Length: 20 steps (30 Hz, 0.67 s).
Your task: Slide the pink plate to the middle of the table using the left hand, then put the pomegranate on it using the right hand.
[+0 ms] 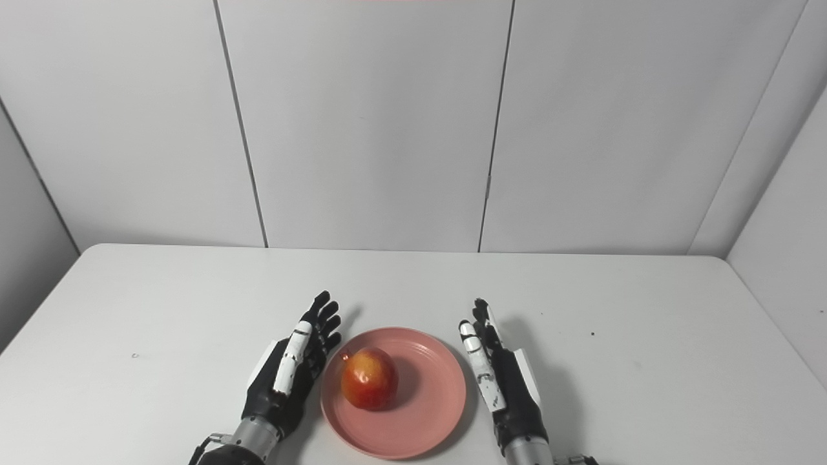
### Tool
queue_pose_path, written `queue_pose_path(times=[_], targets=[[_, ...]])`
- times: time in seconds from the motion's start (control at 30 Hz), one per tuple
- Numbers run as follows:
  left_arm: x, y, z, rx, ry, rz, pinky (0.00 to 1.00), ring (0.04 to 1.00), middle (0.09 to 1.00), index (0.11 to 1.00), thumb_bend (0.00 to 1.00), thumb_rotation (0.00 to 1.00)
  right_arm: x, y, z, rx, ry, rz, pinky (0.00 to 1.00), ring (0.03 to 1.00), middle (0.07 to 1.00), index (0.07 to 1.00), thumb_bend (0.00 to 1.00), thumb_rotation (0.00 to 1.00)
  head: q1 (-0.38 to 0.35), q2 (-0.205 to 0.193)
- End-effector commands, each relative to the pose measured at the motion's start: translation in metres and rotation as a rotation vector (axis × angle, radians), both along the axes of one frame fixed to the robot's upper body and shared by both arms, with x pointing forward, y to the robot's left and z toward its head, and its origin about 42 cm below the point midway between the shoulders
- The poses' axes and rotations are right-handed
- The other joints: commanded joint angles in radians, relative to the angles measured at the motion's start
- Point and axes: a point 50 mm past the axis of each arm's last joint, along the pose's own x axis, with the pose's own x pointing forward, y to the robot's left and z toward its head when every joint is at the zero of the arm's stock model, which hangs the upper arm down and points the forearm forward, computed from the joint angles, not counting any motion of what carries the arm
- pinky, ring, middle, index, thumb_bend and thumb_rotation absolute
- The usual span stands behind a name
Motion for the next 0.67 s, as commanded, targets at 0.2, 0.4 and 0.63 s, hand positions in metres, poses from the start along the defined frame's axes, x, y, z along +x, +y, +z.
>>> queue_pose_path(times=[0.2,0.4,0.63], targets=[[-0.0081,-0.0013,-0.0029,0.002,-0.024,0.024,1.00,1.000,1.000,1.000,0.40,1.00,0.0008,-0.0009,0.0144,0.035,-0.094,-0.010,1.00,1.000,1.000,1.000,0.25,1.00,0.000,0.000],[-0.0097,-0.0015,-0.0002,0.007,-0.036,0.038,1.00,1.000,1.000,1.000,0.39,1.00,-0.0010,-0.0024,0.0145,0.059,-0.092,-0.008,1.00,1.000,1.000,1.000,0.24,1.00,0.001,0.001],[-0.0122,-0.0009,0.0031,0.018,-0.044,0.038,1.00,1.000,1.000,1.000,0.40,1.00,-0.0022,-0.0011,0.0150,0.066,-0.083,0.004,1.00,1.000,1.000,1.000,0.25,1.00,0.005,0.003]])
